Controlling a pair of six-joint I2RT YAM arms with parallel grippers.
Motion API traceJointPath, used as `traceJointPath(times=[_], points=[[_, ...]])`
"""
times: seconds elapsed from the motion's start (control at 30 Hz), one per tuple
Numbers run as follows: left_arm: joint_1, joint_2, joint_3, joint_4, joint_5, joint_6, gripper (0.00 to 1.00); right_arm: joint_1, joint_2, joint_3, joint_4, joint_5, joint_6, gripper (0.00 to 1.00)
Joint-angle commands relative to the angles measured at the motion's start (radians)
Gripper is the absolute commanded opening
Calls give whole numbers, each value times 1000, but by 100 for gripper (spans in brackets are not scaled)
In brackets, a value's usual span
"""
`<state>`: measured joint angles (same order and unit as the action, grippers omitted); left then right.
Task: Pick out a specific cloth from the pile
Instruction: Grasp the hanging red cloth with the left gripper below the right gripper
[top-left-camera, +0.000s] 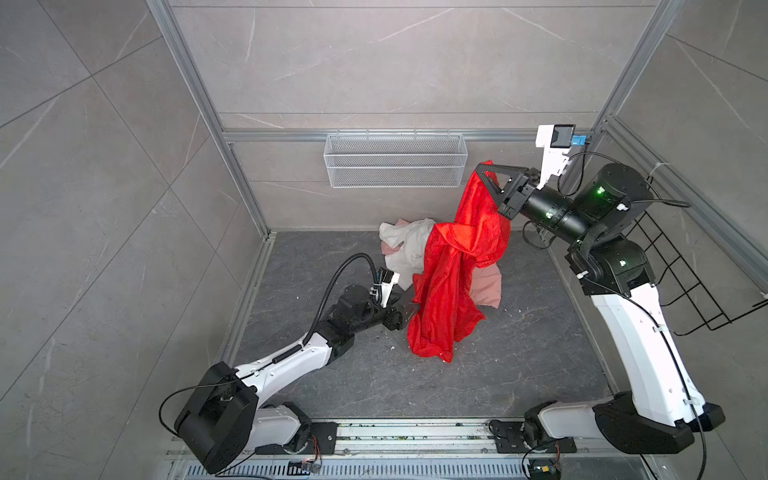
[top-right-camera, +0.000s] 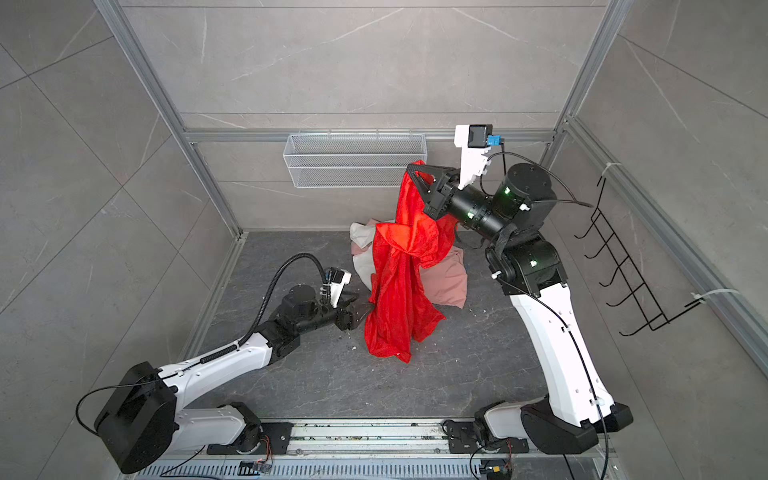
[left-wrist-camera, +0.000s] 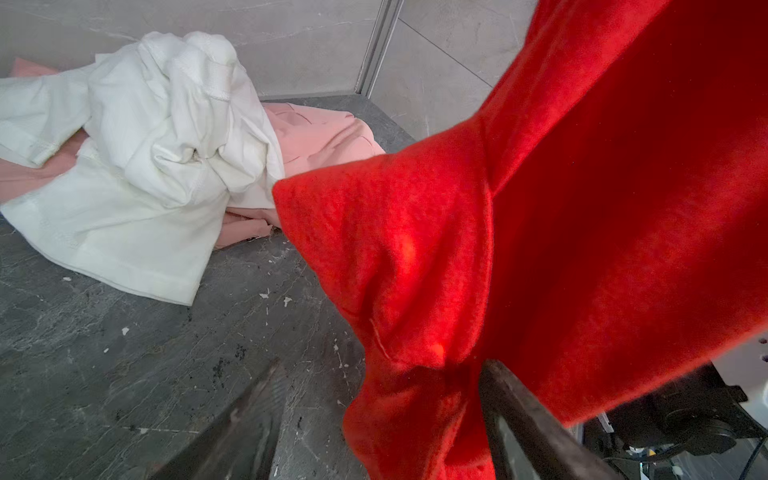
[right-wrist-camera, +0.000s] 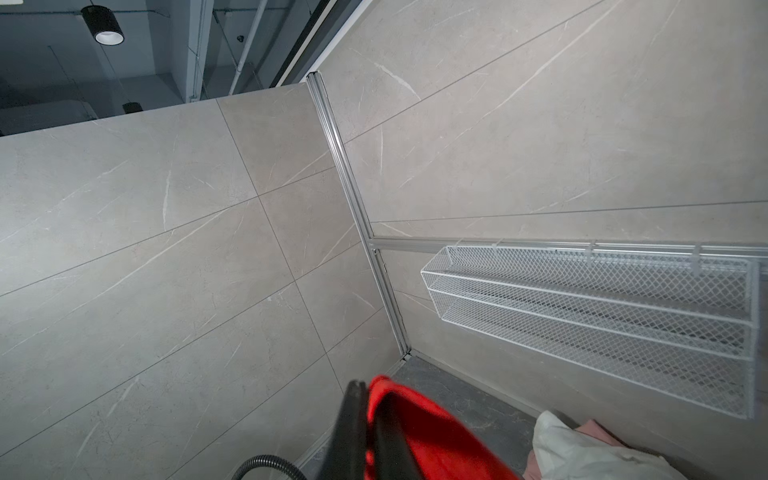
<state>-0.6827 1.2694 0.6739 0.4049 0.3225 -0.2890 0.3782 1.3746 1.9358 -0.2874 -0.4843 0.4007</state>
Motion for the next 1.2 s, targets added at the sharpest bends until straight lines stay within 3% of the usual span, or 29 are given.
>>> traceJointPath(times=[0.0,0.43,0.87,1.17], points=[[0,-34,-10,100,20,-30,76,15,-6,-1,78,15,17,0],[-1,-44,-49,137,3,-27,82,43,38,18,75,24,9,0],[-57,70,-71,376,53,25,89,64,47,10,76,39,-3,0],[-65,160,-77,507,-42,101,89,68,50,8,76,38,-4,0]])
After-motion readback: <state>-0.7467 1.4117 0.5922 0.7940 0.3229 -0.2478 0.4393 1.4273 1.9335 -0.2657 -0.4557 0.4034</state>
